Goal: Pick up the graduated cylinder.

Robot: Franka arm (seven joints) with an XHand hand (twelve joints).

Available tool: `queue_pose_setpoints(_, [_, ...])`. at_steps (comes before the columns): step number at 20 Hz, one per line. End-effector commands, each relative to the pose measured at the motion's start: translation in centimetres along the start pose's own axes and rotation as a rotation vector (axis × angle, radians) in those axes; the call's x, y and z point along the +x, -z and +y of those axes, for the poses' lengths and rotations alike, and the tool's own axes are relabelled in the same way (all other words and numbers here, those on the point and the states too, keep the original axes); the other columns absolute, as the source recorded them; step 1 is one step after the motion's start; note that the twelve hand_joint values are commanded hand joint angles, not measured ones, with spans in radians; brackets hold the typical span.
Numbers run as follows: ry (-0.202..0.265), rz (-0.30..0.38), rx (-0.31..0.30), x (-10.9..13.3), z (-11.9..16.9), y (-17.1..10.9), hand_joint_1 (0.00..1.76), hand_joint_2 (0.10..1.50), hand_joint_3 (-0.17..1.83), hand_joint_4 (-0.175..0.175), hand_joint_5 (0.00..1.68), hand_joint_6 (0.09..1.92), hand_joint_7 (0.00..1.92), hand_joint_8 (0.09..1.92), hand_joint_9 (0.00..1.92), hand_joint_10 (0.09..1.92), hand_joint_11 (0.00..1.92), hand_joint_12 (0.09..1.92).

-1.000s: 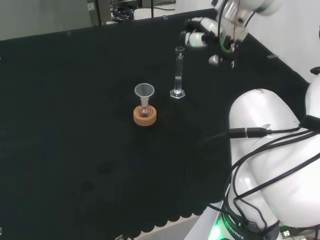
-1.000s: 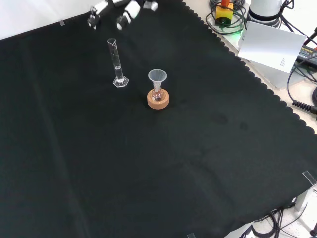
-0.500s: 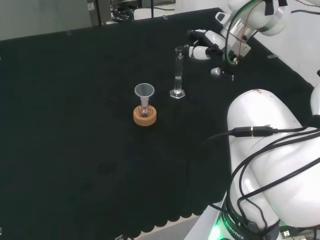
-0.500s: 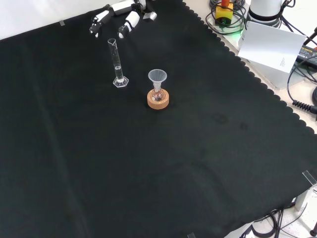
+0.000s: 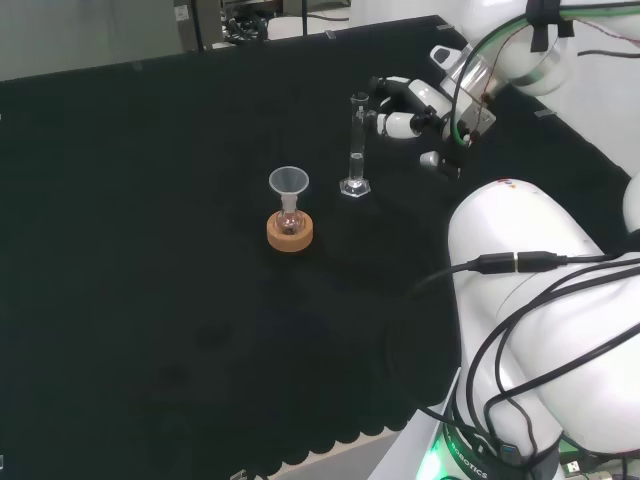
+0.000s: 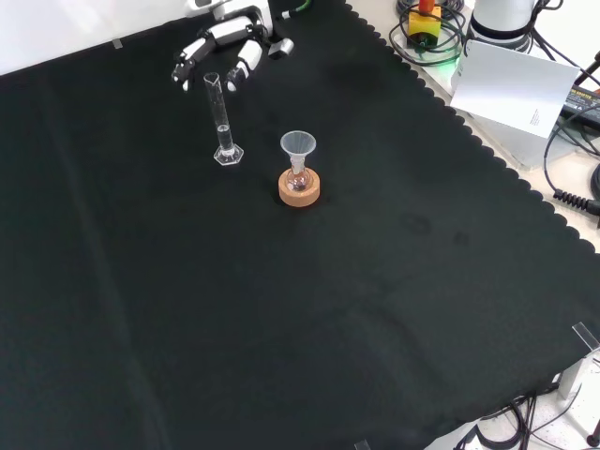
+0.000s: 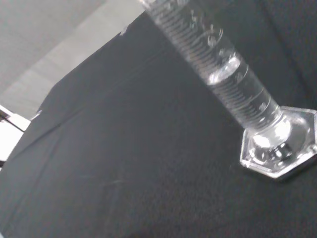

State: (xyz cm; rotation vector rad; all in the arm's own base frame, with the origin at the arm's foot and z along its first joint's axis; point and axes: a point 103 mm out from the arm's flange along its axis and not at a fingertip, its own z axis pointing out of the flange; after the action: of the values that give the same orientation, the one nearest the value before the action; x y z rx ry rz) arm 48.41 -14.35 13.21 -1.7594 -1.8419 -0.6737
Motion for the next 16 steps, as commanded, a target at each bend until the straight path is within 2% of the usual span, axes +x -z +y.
queue_pose_setpoints(1, [0.061, 0.06, 0.025, -1.5, -0.1, -1.5, 0.83, 1.01, -0.17, -0.021, 0.43, 0.09, 0.24, 0.64, 0.48, 0.63, 0.21, 1.36])
queue_pose_setpoints(10, [0.098, 0.096, 0.049, -1.8, 0.1, -2.7, 0.9, 0.98, -0.17, -0.021, 0.44, 0.09, 0.29, 0.63, 0.55, 0.6, 0.26, 1.34])
queue_pose_setpoints(13, [0.098, 0.145, 0.036, -2.0, 0.2, -3.5, 0.92, 0.98, -0.17, -0.022, 0.44, 0.09, 0.3, 0.62, 0.57, 0.58, 0.29, 1.33])
queue_pose_setpoints(16, [0.095, 0.223, 0.004, -2.1, 0.3, -4.3, 0.96, 0.97, -0.17, -0.023, 0.44, 0.09, 0.31, 0.62, 0.58, 0.58, 0.32, 1.32])
